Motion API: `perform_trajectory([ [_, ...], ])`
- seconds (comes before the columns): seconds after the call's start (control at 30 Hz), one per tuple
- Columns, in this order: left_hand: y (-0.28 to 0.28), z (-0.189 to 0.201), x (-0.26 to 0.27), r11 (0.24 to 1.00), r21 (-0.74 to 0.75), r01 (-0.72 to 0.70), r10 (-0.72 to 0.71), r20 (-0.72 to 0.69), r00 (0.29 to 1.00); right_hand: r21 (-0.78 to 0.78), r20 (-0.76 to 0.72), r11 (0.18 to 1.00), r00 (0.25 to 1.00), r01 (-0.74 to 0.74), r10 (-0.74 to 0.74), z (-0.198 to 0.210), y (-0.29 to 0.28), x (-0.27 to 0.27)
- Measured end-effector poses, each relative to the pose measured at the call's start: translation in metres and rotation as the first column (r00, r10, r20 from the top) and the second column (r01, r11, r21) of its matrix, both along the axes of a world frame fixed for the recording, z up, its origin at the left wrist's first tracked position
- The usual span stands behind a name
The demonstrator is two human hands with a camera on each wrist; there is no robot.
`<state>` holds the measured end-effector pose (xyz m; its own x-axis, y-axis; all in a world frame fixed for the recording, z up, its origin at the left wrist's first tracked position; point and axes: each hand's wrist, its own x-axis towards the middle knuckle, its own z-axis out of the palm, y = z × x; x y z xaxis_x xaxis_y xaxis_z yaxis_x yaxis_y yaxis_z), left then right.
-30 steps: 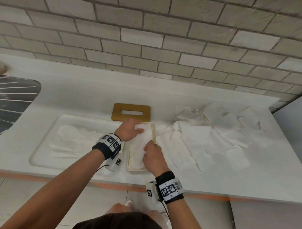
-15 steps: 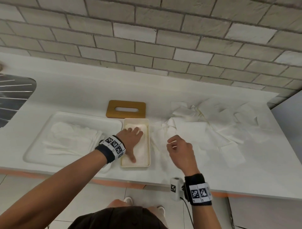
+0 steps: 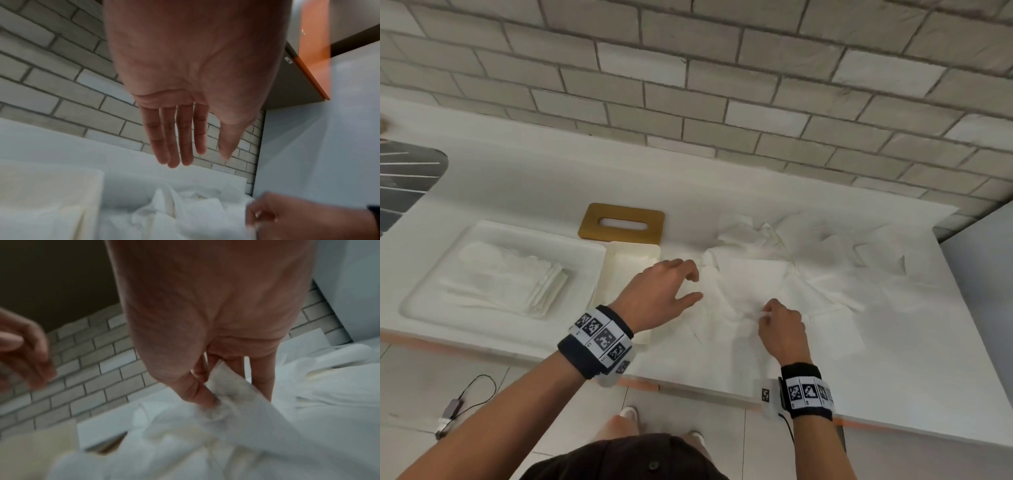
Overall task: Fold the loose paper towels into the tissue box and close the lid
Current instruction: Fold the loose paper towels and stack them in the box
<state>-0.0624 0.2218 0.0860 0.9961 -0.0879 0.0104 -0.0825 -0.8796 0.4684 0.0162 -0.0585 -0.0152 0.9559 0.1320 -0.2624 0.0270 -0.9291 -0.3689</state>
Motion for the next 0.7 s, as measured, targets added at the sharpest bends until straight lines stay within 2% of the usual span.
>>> perform_trajectory([
  [0.07,-0.021,-0.01,0.001,1.0,-0.027,0.005,-0.006,-0.032,0.999,0.167,0.028,0.986,0.999,0.028,-0.033,0.016,-0.005,0.006],
  [0.13,-0.039,-0.015,0.005,0.999,-0.043,-0.01,0.006,-0.106,0.994,0.418,0.033,0.907,0.997,0.046,-0.066,0.042,-0.004,0.006],
  [0.2,-0.052,-0.017,0.009,0.995,-0.087,-0.055,0.037,-0.205,0.978,0.685,-0.057,0.723,0.996,0.092,-0.073,0.072,0.001,0.002],
  [0.27,-0.064,-0.013,0.012,0.962,-0.236,-0.135,0.061,-0.296,0.953,0.862,-0.171,0.488,0.985,0.137,0.025,0.096,0.006,-0.002],
  [0.33,-0.075,0.0,0.017,0.856,-0.452,-0.249,0.104,-0.322,0.941,0.928,-0.258,0.315,0.954,0.2,0.155,0.108,0.01,-0.007],
  [0.37,-0.078,0.006,0.021,0.773,-0.553,-0.311,0.146,-0.323,0.935,0.933,-0.303,0.265,0.929,0.243,0.214,0.11,0.012,-0.01],
  [0.4,-0.079,0.009,0.024,0.675,-0.642,-0.364,0.198,-0.318,0.927,0.929,-0.338,0.249,0.905,0.276,0.259,0.11,0.015,-0.013],
  [0.43,-0.079,0.01,0.028,0.562,-0.726,-0.396,0.253,-0.305,0.918,0.924,-0.357,0.253,0.884,0.287,0.303,0.109,0.016,-0.015],
  [0.47,-0.077,0.01,0.03,0.482,-0.781,-0.397,0.304,-0.276,0.912,0.918,-0.365,0.286,0.867,0.275,0.339,0.106,0.017,-0.017],
  [0.5,-0.073,0.009,0.033,0.465,-0.801,-0.377,0.362,-0.217,0.907,0.908,-0.375,0.331,0.852,0.257,0.365,0.101,0.018,-0.015],
  [0.57,-0.06,0.003,0.035,0.539,-0.774,-0.331,0.449,-0.069,0.891,0.878,-0.37,0.437,0.857,0.195,0.359,0.088,0.019,-0.001],
  [0.6,-0.053,0.005,0.035,0.572,-0.755,-0.32,0.473,-0.015,0.881,0.843,-0.318,0.525,0.895,0.117,0.312,0.078,0.018,0.012],
  [0.67,-0.037,0.008,0.031,0.618,-0.714,-0.329,0.509,0.044,0.86,0.624,-0.075,0.776,0.981,-0.096,0.181,0.054,0.013,0.049],
  [0.7,-0.028,0.009,0.03,0.631,-0.695,-0.344,0.521,0.051,0.852,0.445,0.059,0.878,0.984,-0.175,0.166,0.043,0.008,0.068],
])
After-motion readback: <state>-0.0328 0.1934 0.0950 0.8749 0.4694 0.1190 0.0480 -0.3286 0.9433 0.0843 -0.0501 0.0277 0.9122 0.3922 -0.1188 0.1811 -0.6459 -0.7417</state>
